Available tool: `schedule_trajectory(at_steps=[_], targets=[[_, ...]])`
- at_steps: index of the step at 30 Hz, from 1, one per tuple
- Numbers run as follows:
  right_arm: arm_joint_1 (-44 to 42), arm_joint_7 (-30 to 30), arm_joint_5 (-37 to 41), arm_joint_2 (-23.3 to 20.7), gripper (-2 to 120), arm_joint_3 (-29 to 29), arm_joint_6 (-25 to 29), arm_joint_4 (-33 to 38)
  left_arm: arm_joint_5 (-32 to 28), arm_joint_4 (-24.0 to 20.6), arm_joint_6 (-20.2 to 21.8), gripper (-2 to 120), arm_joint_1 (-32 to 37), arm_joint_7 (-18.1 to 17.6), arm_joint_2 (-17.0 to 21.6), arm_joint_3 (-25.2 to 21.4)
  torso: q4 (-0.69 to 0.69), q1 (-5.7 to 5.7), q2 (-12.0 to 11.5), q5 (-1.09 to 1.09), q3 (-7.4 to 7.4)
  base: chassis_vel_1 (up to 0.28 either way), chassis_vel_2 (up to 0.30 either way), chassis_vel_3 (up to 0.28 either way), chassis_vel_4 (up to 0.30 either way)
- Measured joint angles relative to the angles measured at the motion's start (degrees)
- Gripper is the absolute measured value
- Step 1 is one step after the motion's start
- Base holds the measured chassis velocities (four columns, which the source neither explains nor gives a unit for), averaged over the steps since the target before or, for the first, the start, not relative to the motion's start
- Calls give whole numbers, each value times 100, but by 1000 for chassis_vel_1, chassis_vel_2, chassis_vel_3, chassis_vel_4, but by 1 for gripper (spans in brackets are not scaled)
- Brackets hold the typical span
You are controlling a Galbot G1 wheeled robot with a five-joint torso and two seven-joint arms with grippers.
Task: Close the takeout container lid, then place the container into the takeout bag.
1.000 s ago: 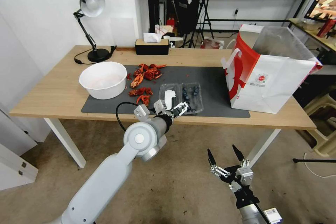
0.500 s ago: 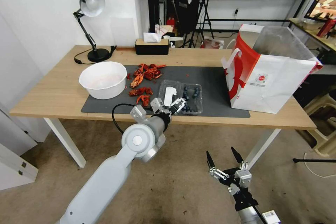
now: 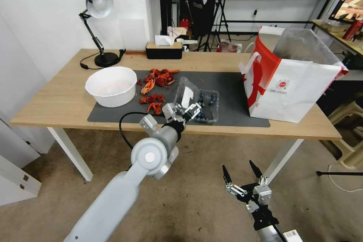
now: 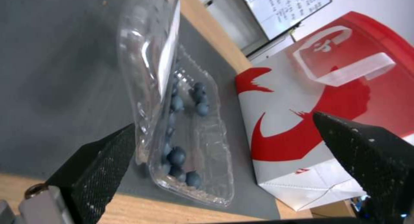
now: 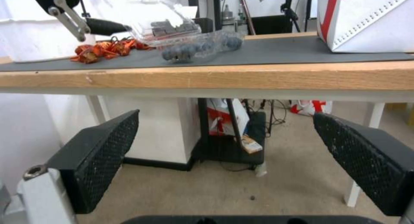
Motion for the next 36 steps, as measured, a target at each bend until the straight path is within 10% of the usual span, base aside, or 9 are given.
schedule_trajectory(at_steps=[36], targets=[[-136, -5, -91, 105, 100, 27, 174, 31, 1949, 512, -369, 100, -218, 2560, 534, 370, 0, 0, 1, 0, 0, 0, 0, 0, 0]])
